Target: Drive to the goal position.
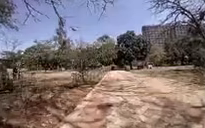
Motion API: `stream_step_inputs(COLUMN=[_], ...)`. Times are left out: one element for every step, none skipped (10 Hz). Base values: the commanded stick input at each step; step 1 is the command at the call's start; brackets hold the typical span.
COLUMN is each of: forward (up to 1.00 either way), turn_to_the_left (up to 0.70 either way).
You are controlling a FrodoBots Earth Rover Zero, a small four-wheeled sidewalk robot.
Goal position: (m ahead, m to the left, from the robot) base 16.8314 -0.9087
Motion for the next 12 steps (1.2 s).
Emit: stream_step_inputs(forward=[1.0, 1.0, 1.0, 1.0, 1.0, 1.0, 1.0, 1.0, 1.0, 1.0, 1.0, 1.0], turn_to_the_left=[0.0, 0.0, 0.0, 0.0, 0.0, 0.0, 0.0, 0.0, 0.0, -0.15, -0.33, -0.4])
